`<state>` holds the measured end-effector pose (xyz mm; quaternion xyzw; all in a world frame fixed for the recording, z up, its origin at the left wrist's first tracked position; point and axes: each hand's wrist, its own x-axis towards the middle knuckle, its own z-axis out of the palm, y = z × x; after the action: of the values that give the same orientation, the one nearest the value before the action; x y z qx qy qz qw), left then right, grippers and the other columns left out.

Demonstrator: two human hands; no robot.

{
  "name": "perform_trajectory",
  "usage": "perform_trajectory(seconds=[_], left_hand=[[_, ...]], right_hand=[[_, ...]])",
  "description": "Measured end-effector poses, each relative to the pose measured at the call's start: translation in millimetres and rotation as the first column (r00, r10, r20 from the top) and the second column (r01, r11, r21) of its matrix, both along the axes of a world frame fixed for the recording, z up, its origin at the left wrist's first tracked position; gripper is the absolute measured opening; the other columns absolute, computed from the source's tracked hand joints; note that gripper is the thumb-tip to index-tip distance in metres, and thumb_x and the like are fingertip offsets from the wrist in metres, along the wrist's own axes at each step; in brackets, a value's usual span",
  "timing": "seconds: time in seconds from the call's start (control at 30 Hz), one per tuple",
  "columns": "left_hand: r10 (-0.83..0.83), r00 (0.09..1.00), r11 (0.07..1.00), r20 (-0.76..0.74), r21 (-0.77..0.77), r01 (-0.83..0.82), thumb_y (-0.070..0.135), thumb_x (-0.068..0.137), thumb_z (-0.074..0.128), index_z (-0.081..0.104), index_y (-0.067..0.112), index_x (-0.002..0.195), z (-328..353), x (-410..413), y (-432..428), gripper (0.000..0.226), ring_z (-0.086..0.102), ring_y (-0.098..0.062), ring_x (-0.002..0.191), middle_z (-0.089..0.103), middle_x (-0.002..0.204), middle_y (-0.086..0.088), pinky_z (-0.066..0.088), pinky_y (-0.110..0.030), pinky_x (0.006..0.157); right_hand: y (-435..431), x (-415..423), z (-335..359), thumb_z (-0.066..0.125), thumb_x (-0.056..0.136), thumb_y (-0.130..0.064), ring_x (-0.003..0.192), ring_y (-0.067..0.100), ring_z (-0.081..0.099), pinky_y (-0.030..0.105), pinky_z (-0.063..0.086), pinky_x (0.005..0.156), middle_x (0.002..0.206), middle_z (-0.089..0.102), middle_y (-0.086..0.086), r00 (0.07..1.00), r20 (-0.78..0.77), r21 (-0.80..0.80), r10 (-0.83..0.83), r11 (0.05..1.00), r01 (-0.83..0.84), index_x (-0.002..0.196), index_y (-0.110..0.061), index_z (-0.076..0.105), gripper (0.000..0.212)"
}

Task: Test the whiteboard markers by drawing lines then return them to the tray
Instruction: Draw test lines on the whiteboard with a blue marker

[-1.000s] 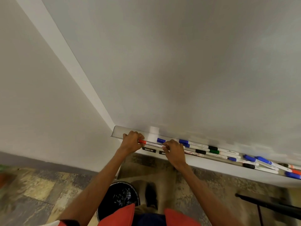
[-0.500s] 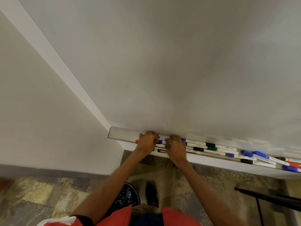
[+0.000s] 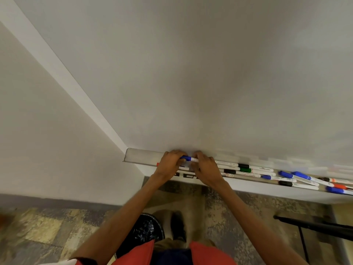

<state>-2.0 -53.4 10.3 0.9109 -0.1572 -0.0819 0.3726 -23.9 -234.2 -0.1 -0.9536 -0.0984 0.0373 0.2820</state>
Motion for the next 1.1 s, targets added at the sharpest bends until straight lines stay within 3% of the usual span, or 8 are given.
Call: perform_trajectory(seconds=[0.2,0.43,0.57,0.8,0.93,1.03,1.1], left_hand=[[-0.017,0.999,0.997,-0.040,-0.070,0.014,0.015,0.100,0.054,0.064,0.005,0.124,21,-11,-16,0.027,0.062,-0.029,0.112,0.066,0.123,-0.016,0.043,-0.030,0.103],[-0.178,0.984,0.983,-0.003,0.046,0.177,0.019,0.101,0.053,0.062,0.008,0.126,40,-24,-39,0.028,0.063,-0.026,0.109,0.066,0.122,-0.013,0.044,-0.026,0.098],[-0.250,0.963,0.965,0.097,0.100,0.241,0.017,0.100,0.056,0.063,0.013,0.128,53,-39,-60,0.030,0.066,-0.024,0.104,0.069,0.120,-0.009,0.053,-0.033,0.096],[-0.344,0.926,0.931,0.155,0.182,0.316,0.013,0.101,0.053,0.060,0.017,0.133,71,-79,-107,0.033,0.068,-0.024,0.093,0.071,0.113,-0.010,0.048,-0.021,0.084],[-0.355,0.918,0.925,0.178,0.207,0.318,0.018,0.103,0.050,0.055,0.018,0.139,77,-105,-124,0.036,0.068,-0.022,0.088,0.071,0.112,-0.010,0.047,-0.019,0.080],[-0.344,0.914,0.936,0.214,0.158,0.315,0.024,0.101,0.054,0.060,0.016,0.133,87,-123,-135,0.033,0.069,-0.018,0.086,0.072,0.111,-0.007,0.052,-0.016,0.081],[-0.246,0.945,0.969,0.214,0.068,0.237,0.029,0.101,0.055,0.063,0.016,0.129,93,-135,-144,0.032,0.068,-0.014,0.088,0.072,0.111,-0.006,0.045,-0.006,0.079]], right_hand=[[-10,4,24,0.051,0.101,-0.038,0.103,0.024,0.066,0.033,0.050,0.089,0.120,0.069,0.005,0.997,-0.028,-0.025,0.065,0.998,-0.066,0.130,-0.015,0.060,0.038],[-47,-16,41,0.052,0.100,-0.042,0.076,0.018,0.062,0.017,0.036,0.064,0.096,0.075,0.005,0.999,0.006,-0.041,0.042,0.998,-0.042,0.114,-0.017,0.072,0.034],[-76,-35,55,0.053,0.099,-0.045,0.070,0.019,0.063,0.028,0.046,0.065,0.086,0.074,0.005,0.999,-0.009,0.051,0.046,0.998,-0.045,0.107,-0.016,0.075,0.038],[-123,-82,75,0.057,0.095,-0.050,0.061,0.019,0.060,0.022,0.045,0.061,0.069,0.069,0.004,0.996,-0.085,0.100,-0.016,0.995,0.024,0.086,-0.011,0.075,0.044],[-147,-115,80,0.052,0.095,-0.057,0.049,0.010,0.048,0.017,0.036,0.055,0.053,0.053,-0.006,0.993,-0.097,0.078,-0.074,0.994,0.081,0.075,-0.011,0.071,0.053],[-158,-139,88,0.050,0.097,-0.055,0.057,0.011,0.054,0.020,0.042,0.057,0.063,0.062,0.000,0.994,-0.057,0.078,-0.094,0.992,0.098,0.076,-0.015,0.069,0.049],[-162,-152,96,0.046,0.097,-0.056,0.067,0.015,0.062,0.028,0.050,0.066,0.073,0.068,0.003,0.994,-0.007,0.137,-0.111,0.984,0.111,0.081,-0.015,0.070,0.050]])
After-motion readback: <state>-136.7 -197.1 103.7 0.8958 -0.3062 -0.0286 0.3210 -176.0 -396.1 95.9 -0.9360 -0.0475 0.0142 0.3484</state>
